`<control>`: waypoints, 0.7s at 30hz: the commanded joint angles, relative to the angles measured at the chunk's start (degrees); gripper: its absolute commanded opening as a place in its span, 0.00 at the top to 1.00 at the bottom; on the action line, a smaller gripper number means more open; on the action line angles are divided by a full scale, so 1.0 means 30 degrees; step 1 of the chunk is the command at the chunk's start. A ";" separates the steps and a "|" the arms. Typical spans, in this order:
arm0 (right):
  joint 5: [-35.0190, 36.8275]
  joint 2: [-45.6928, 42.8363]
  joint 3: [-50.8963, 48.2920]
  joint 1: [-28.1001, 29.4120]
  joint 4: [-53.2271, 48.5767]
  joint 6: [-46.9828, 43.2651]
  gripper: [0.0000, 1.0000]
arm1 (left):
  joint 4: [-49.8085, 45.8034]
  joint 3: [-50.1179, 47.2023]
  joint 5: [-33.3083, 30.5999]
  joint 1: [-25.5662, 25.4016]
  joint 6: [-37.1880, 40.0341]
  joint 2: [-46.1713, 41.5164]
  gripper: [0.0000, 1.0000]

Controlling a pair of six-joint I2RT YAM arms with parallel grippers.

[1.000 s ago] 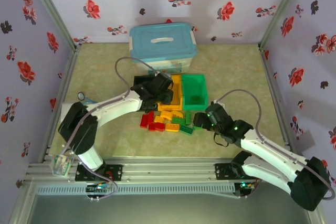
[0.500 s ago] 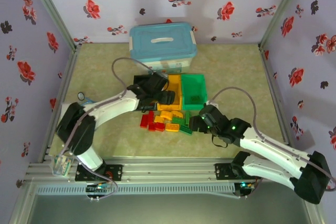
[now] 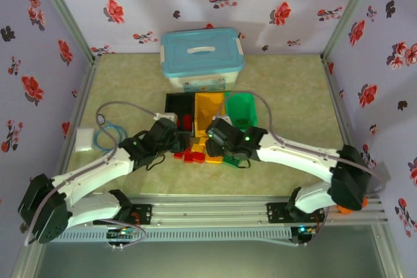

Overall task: Sort the legos into containers by color
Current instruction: Pick up the lego from the center of the table.

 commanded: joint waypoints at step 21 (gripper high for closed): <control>-0.1299 1.1780 0.9889 0.0723 -0.1491 0.1336 0.56 | -0.4819 -0.4959 -0.2618 0.0204 -0.4758 -0.8924 0.34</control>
